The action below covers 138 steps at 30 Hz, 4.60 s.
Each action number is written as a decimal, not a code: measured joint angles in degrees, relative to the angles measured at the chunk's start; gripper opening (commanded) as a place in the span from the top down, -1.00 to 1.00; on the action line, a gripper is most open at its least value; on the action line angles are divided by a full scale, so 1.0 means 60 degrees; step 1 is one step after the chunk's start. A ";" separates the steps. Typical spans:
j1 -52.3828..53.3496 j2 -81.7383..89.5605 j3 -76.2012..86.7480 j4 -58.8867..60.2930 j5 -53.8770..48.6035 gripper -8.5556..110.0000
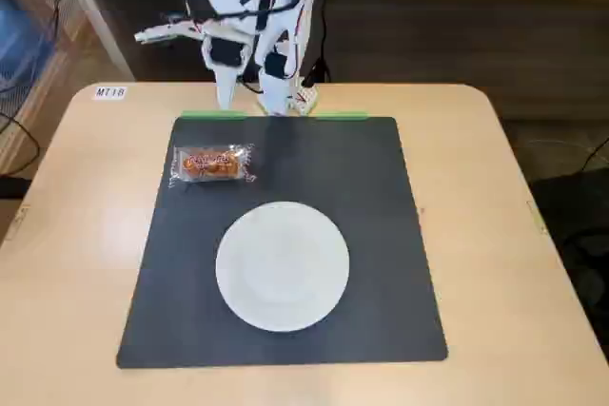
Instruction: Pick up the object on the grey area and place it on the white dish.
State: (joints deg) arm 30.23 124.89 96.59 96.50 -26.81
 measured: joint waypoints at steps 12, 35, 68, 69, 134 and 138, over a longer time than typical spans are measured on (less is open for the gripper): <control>0.1172 -0.2988 0.0439 -0.0278 -0.1362 0.85; 0.2212 -0.4922 0.0439 -0.0439 -0.1494 -0.14; 0.1816 -0.7705 0.0366 -0.3604 -0.1304 0.50; 0.1787 -0.7705 0.0352 -0.3633 -0.1289 0.52; -0.4585 -0.9492 -0.5435 -0.3223 0.3296 0.16; -0.4585 -0.7778 -0.5435 -0.2490 0.3267 0.69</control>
State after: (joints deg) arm 2.72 78.22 63.98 81.56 -7.21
